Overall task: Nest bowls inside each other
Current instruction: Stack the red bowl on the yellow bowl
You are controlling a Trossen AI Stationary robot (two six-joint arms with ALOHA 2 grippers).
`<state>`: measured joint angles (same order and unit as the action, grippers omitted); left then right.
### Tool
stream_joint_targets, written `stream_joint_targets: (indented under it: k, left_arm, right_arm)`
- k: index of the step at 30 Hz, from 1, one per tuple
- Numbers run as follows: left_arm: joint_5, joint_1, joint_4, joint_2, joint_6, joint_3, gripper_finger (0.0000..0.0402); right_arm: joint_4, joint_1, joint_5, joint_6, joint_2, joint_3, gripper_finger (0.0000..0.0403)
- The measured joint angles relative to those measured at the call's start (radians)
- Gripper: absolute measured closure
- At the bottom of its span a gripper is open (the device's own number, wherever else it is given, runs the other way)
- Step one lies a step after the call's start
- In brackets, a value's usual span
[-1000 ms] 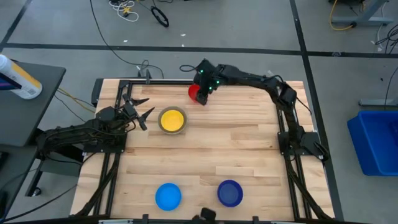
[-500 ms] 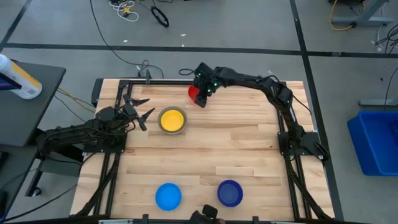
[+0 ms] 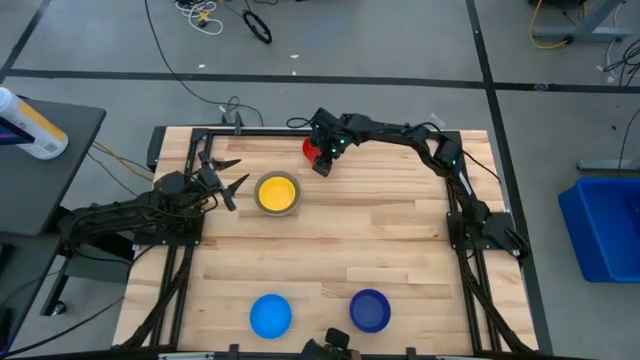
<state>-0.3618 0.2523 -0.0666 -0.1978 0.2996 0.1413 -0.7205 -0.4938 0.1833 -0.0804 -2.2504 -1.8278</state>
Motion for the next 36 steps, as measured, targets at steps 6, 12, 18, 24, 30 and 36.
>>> stream_joint_targets:
  k: [6, 12, 18, 24, 30, 36]
  left_arm:
    - [0.0, 0.0, 0.0, 0.0, 0.0, 0.0, 0.0169]
    - [0.0, 0.0, 0.002, 0.0, -0.002, 0.0, 0.0169]
    - [0.0, 0.0, 0.003, 0.0, -0.003, 0.0, 0.0169]
    - [-0.001, 0.0, 0.006, 0.0, -0.004, 0.0, 0.0169]
    - [-0.005, 0.0, 0.006, 0.0, -0.002, 0.0, 0.0169]
    - [-0.025, 0.0, 0.005, 0.0, 0.004, 0.0, 0.0169]
  right_arm:
    - [0.009, 0.026, -0.061, -0.021, -0.004, 0.0, 0.0204]
    - [0.037, 0.051, -0.097, -0.033, -0.004, 0.0, 0.0245]
    - [0.046, 0.054, -0.105, -0.025, -0.017, 0.0, 0.0262]
    - [0.048, 0.054, -0.153, -0.025, -0.026, 0.0, 0.0277]
    - [0.022, 0.054, -0.151, -0.031, -0.025, 0.0, 0.0387]
    - [0.025, 0.072, -0.181, -0.041, -0.022, -0.001, 0.0398]
